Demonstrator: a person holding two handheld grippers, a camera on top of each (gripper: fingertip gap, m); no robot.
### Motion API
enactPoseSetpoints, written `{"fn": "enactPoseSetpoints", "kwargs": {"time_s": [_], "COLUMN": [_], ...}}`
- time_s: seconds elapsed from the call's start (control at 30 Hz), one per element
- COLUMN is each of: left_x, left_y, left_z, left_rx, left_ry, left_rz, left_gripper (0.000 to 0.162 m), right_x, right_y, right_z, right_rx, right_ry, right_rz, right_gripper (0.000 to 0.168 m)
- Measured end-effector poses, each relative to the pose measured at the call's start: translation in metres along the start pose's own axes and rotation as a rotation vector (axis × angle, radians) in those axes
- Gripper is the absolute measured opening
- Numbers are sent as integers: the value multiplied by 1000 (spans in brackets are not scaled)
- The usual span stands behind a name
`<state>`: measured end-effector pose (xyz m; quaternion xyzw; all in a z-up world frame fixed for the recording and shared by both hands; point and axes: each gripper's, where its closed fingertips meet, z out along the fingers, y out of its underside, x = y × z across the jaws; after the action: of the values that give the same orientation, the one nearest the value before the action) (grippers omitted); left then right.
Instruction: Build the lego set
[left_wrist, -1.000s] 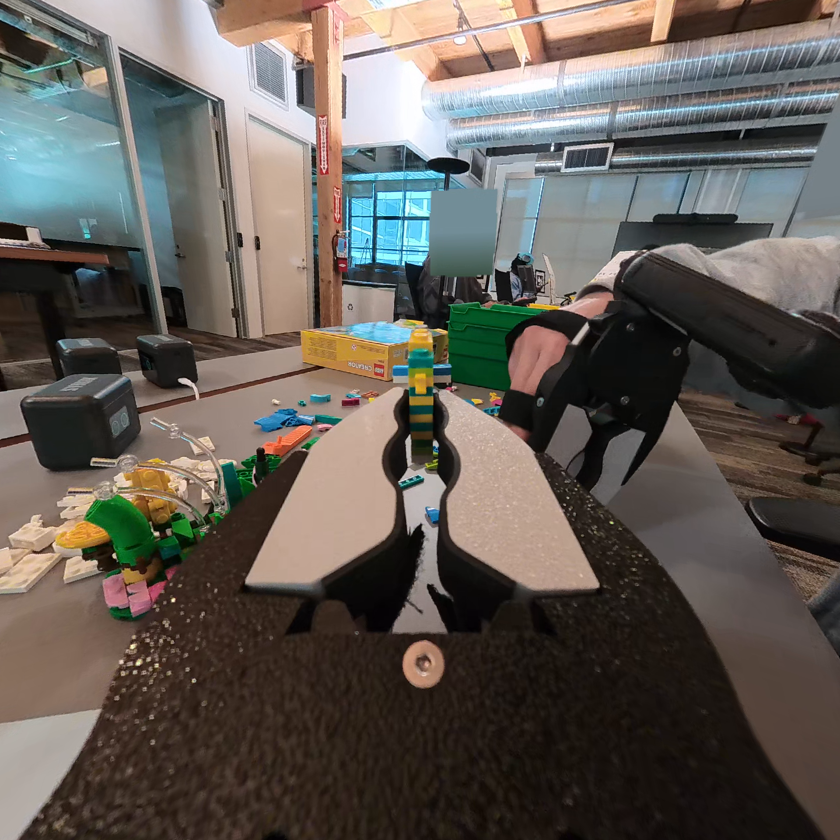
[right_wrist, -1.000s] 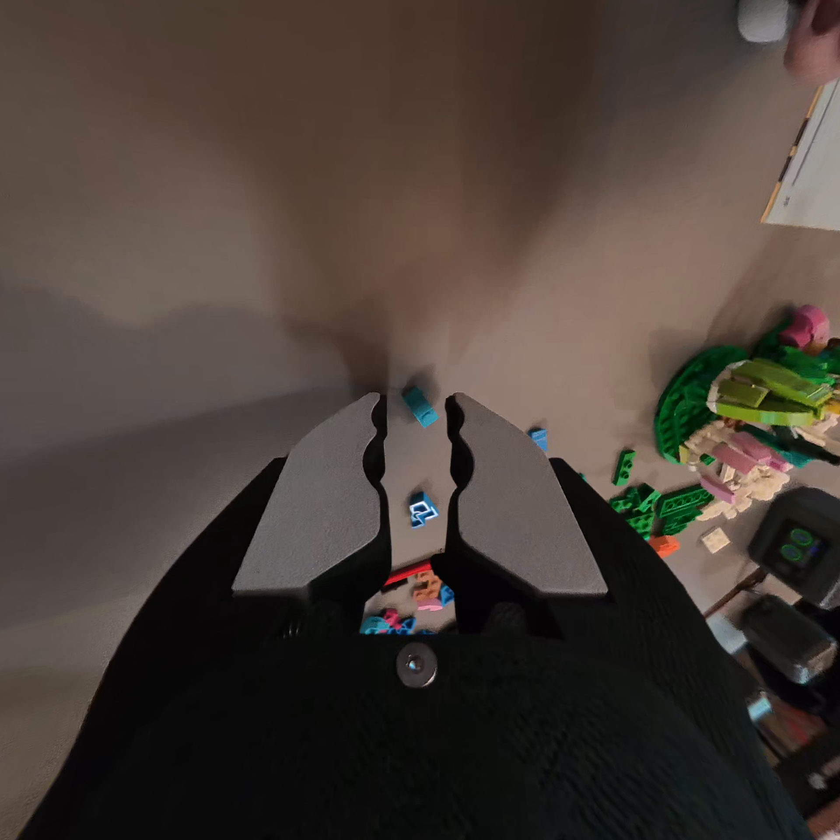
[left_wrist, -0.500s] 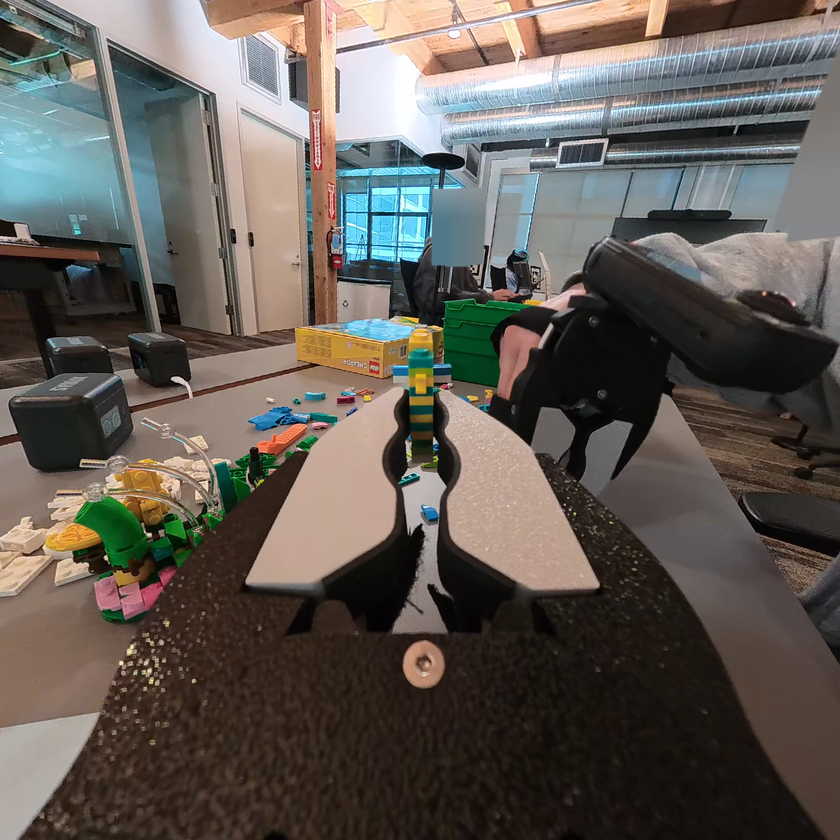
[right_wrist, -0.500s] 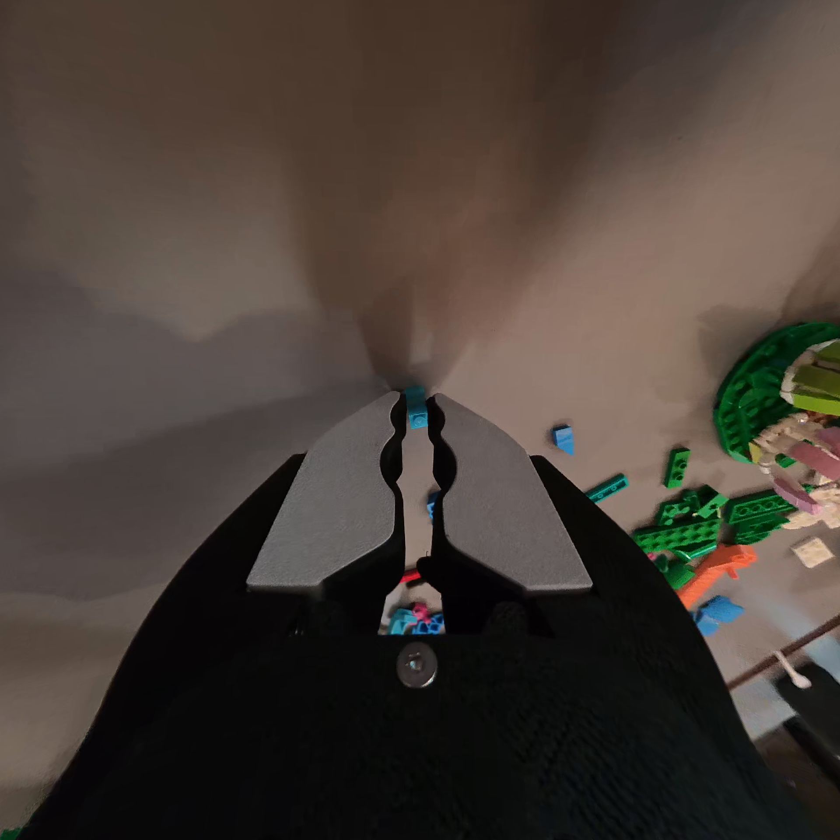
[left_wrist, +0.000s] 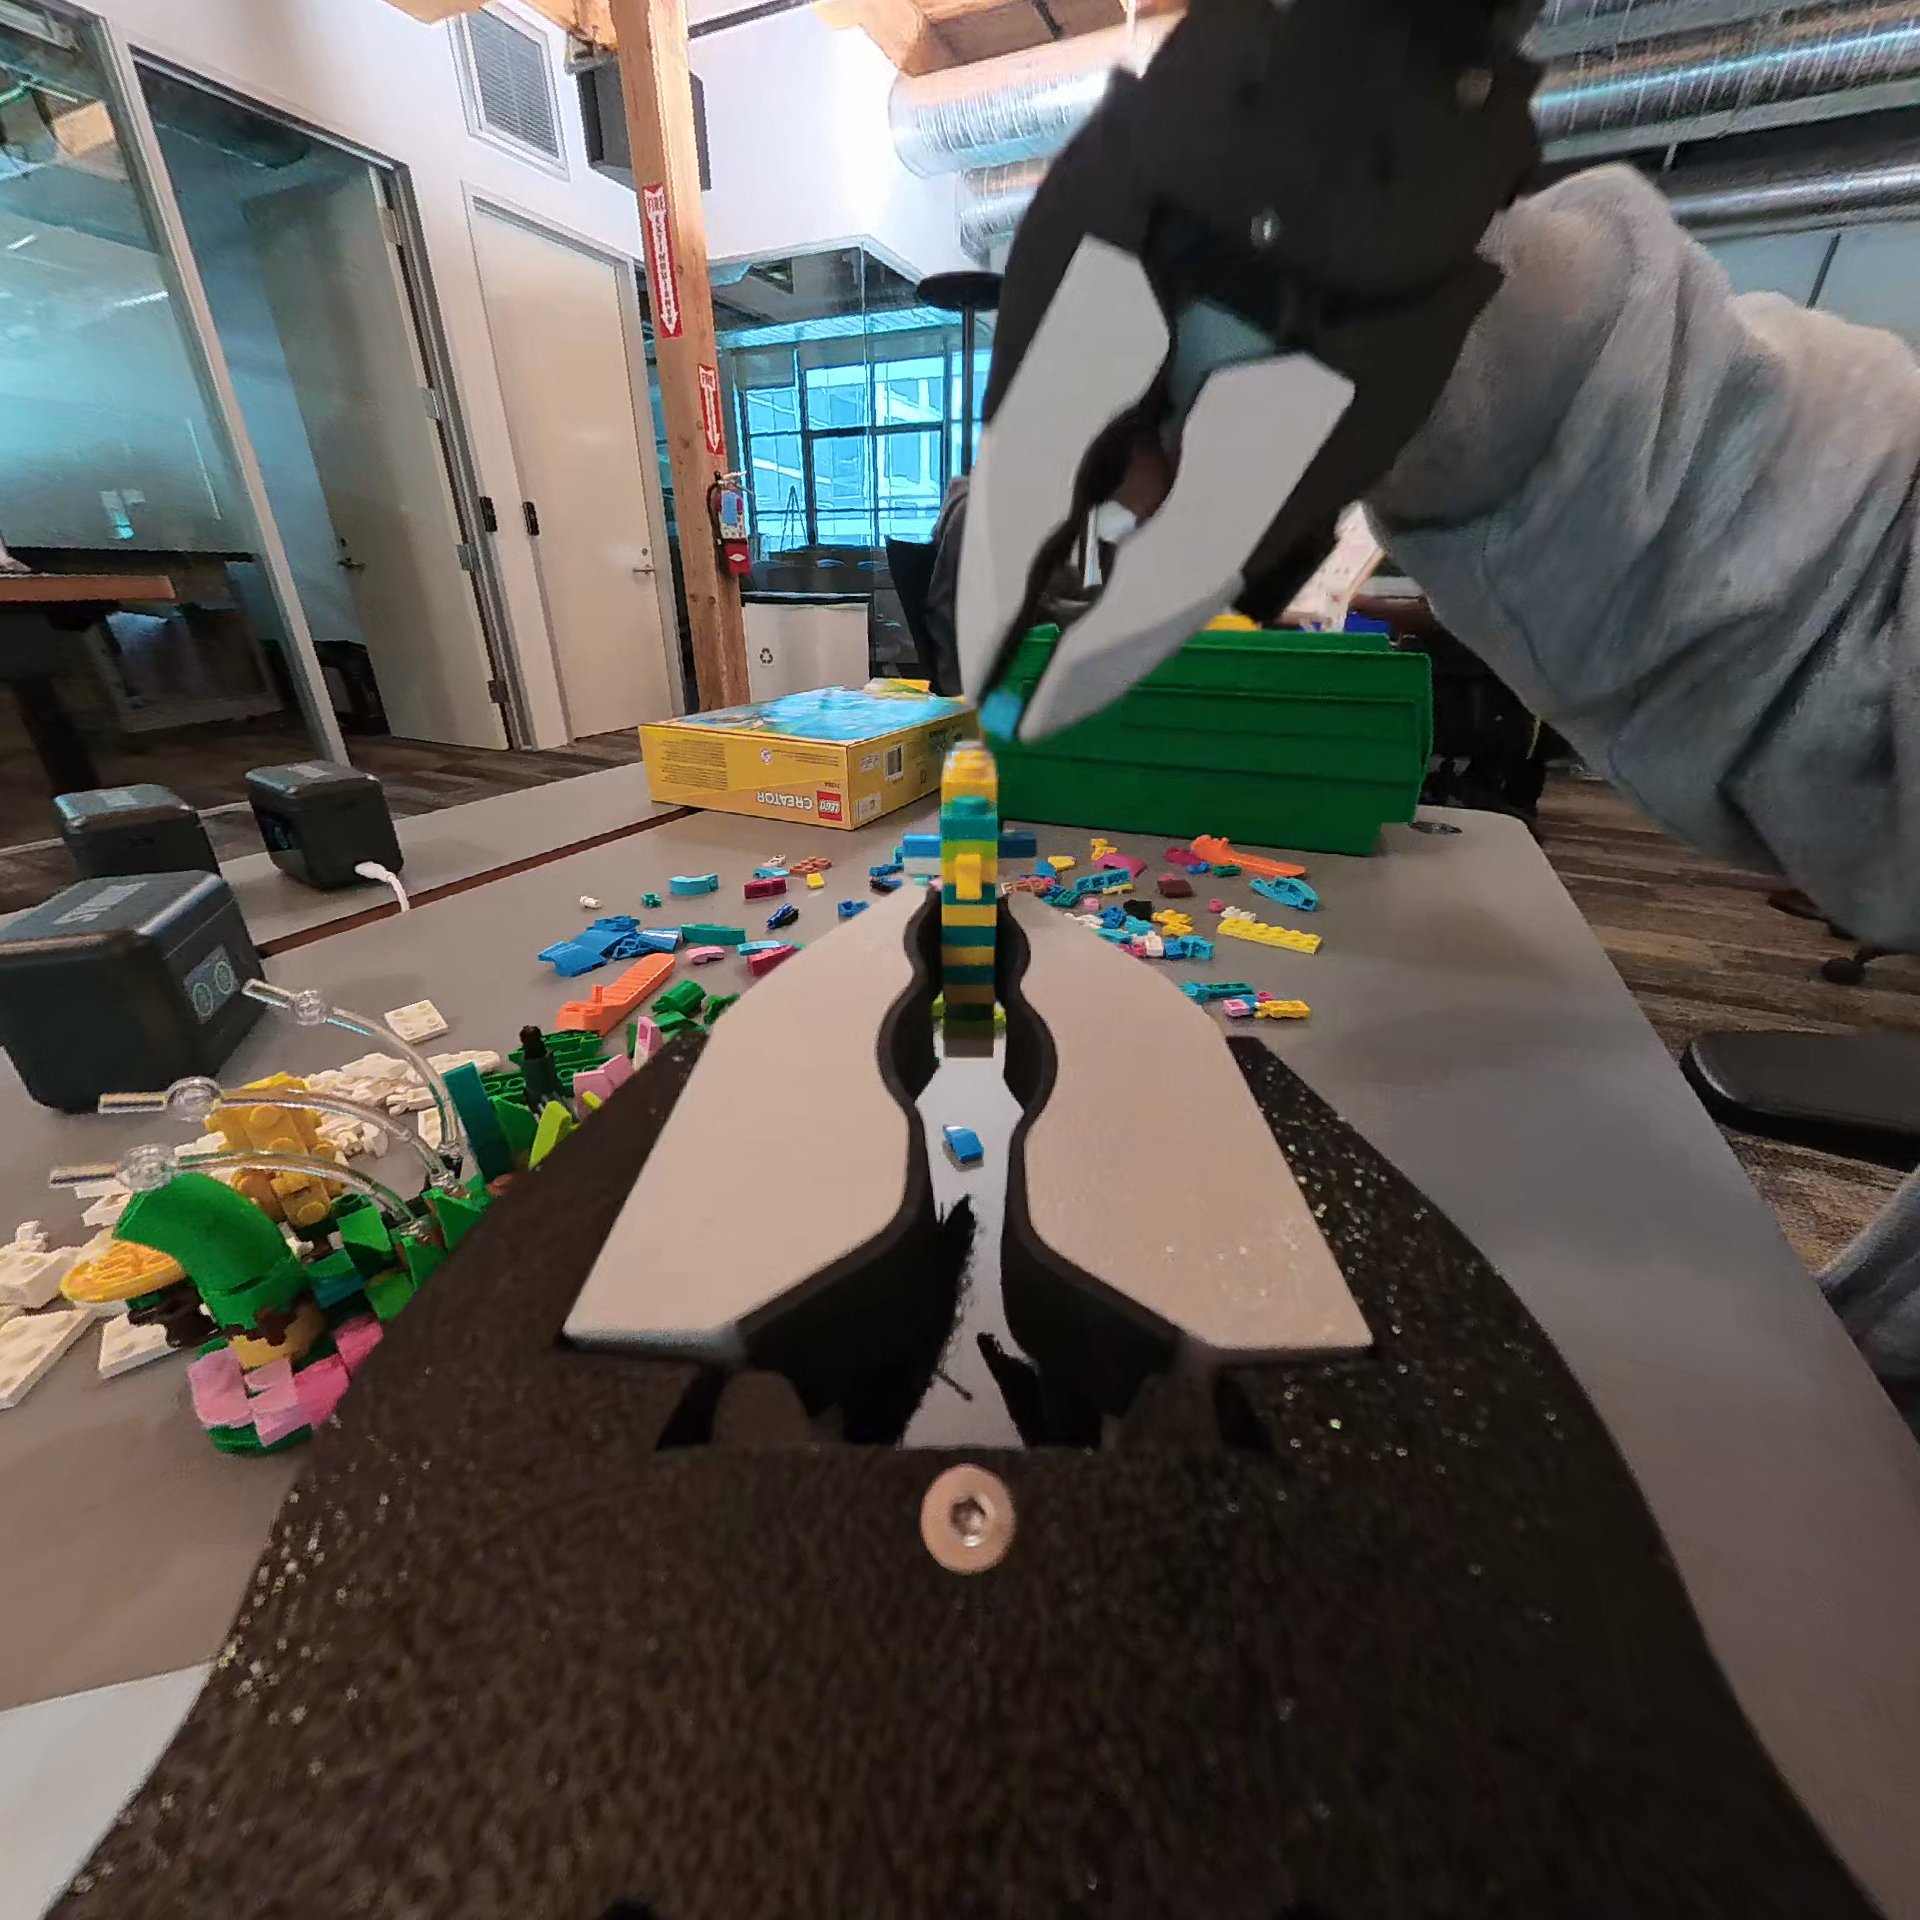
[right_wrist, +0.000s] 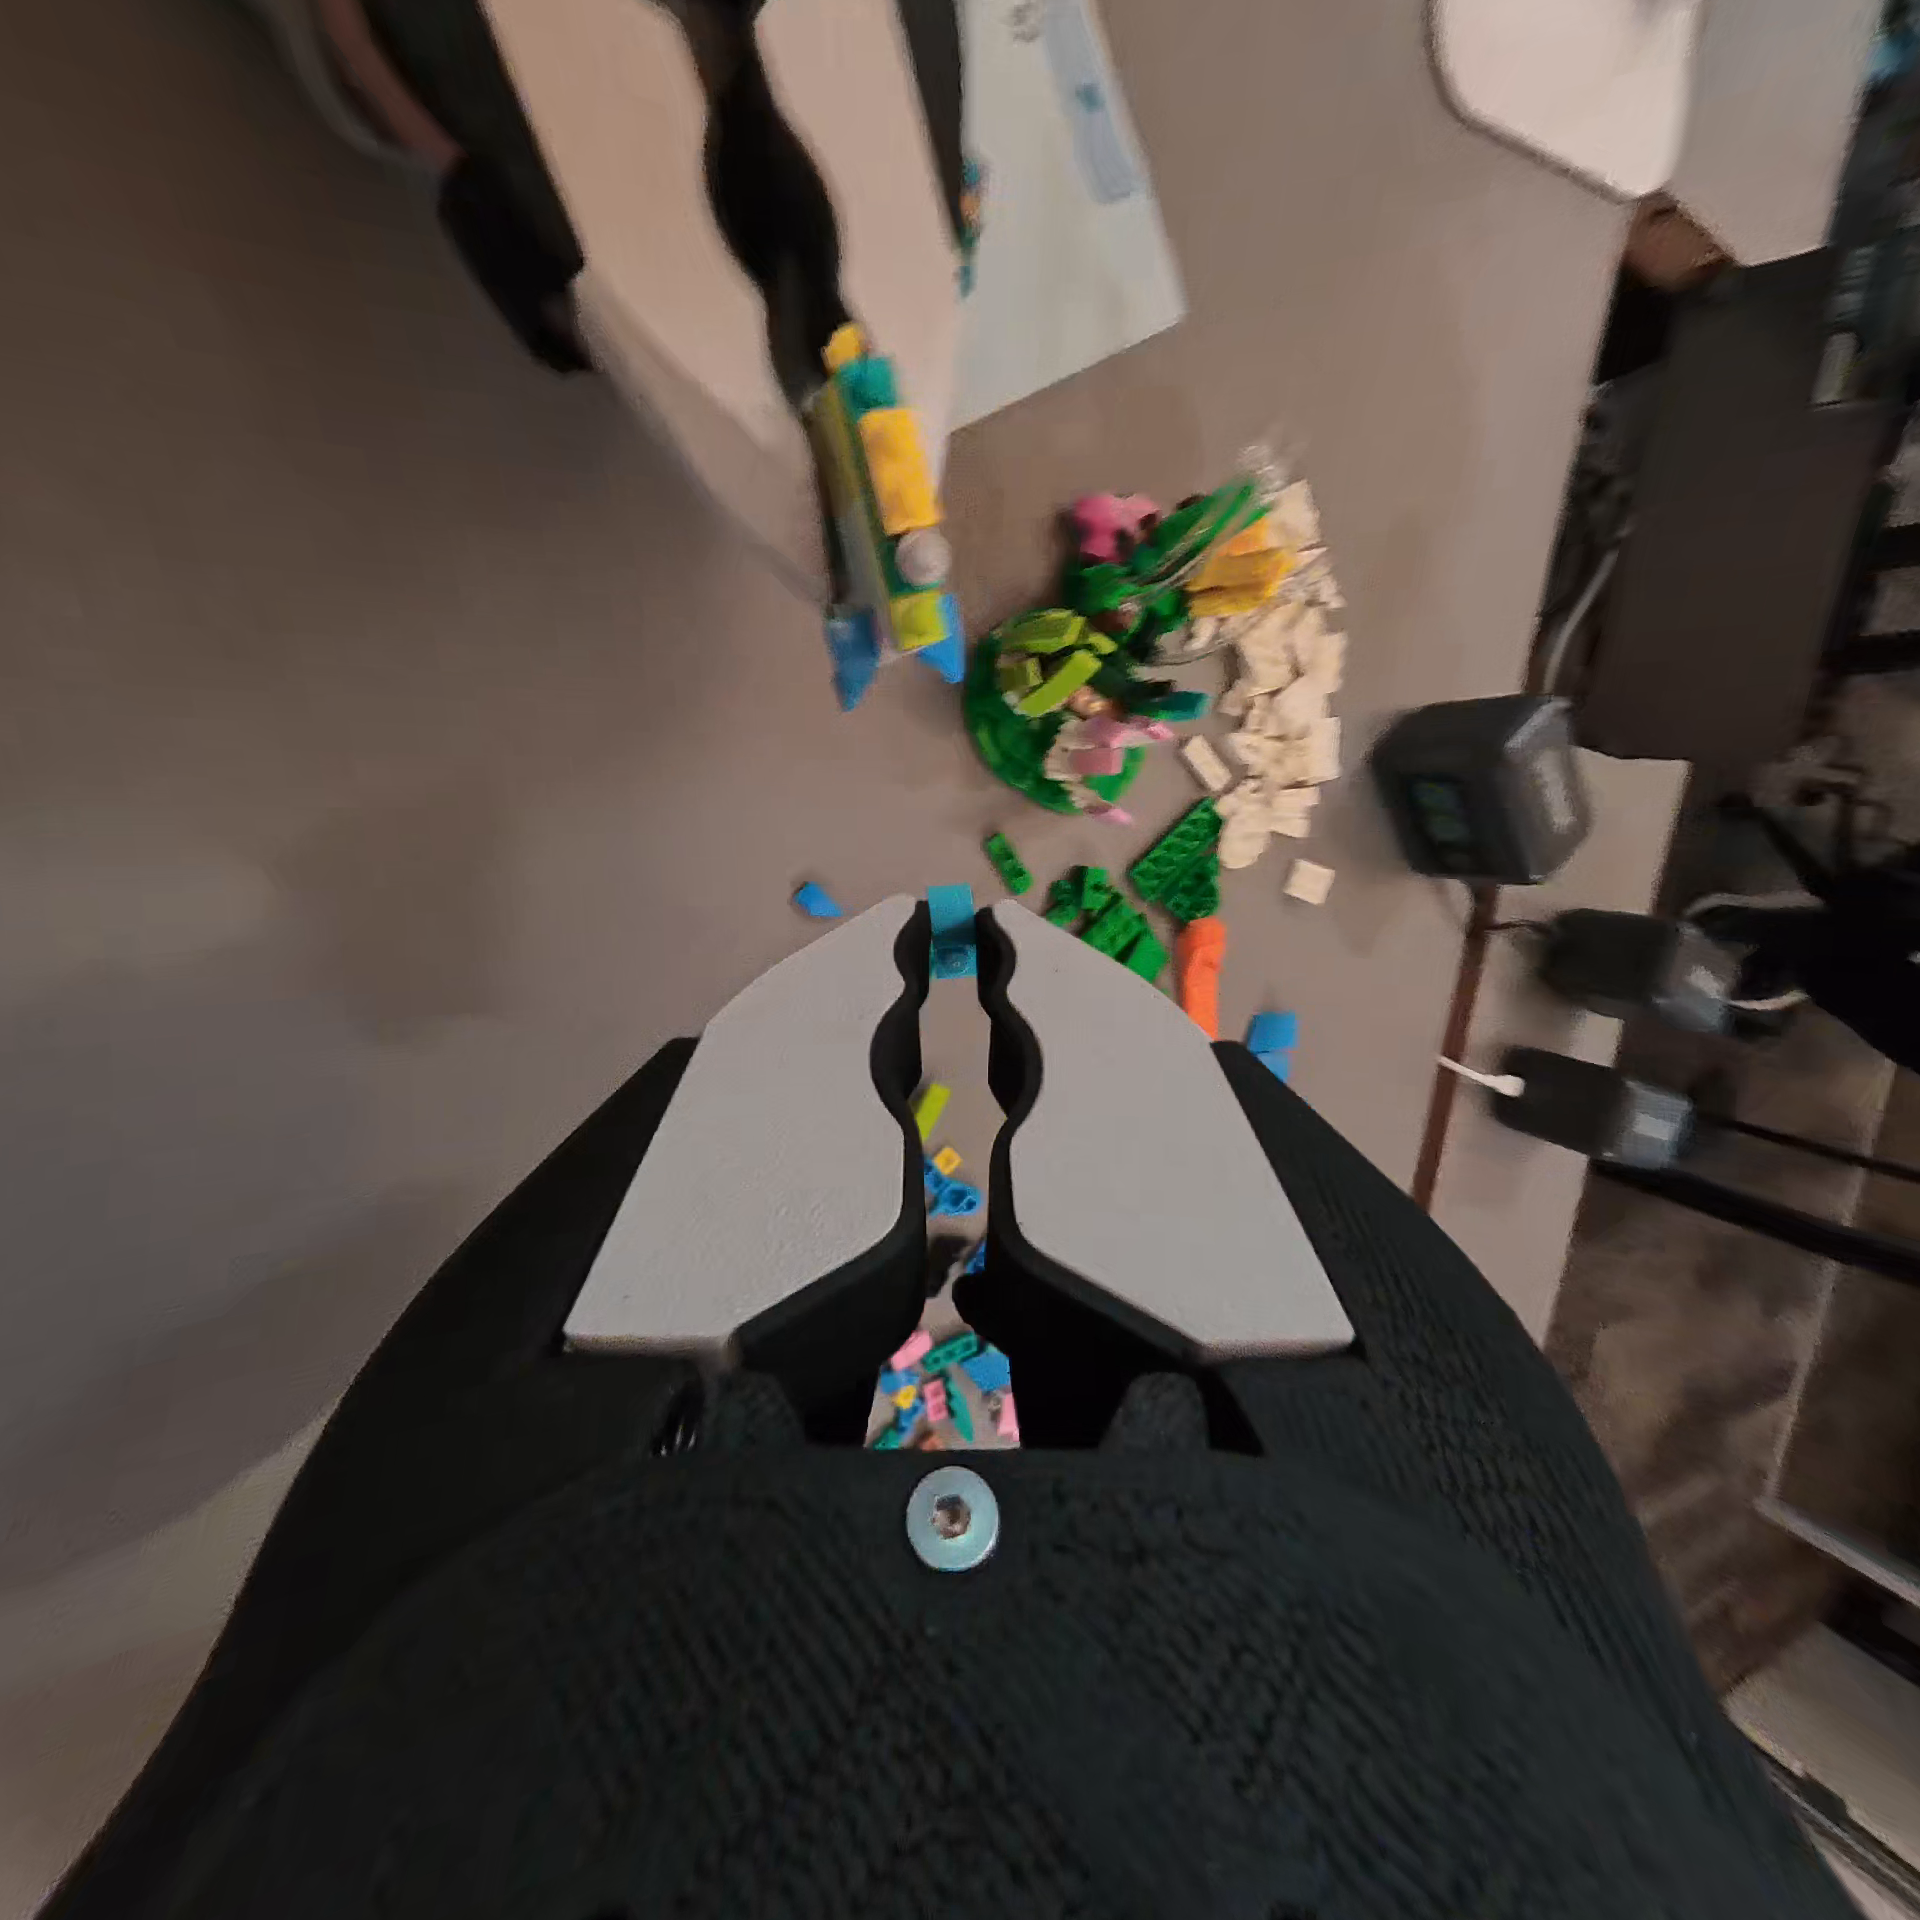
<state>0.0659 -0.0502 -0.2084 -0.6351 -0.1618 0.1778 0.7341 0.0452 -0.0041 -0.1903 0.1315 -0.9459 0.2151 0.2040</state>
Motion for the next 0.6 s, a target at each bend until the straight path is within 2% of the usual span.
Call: {"fn": "enactPoseSetpoints", "kwargs": {"time_s": [0.03,0.1,0.2,0.27,0.47,0.6], "left_x": [0,3,21,37,46,33], "left_y": [1,2,8,12,11,12], "left_z": [0,1,5,7,8,7], "left_rx": [-5,-19,-77,-94,-84,-86], "left_ry": [3,10,6,13,28,55], "left_rz": [-5,8,199,262,215,40], "left_gripper": [8,8,8,8,8,8], "right_x": [5,8,9,6,-7,-5], "right_y": [-5,-15,-26,-33,-48,-44], "right_z": [-4,-10,-18,-23,-27,-22], "right_rx": [20,58,83,117,163,90], "right_ry": [16,29,61,56,-43,-71], "right_rz": [11,17,10,22,85,135], "right_gripper": [7,7,7,7,7,7]}}
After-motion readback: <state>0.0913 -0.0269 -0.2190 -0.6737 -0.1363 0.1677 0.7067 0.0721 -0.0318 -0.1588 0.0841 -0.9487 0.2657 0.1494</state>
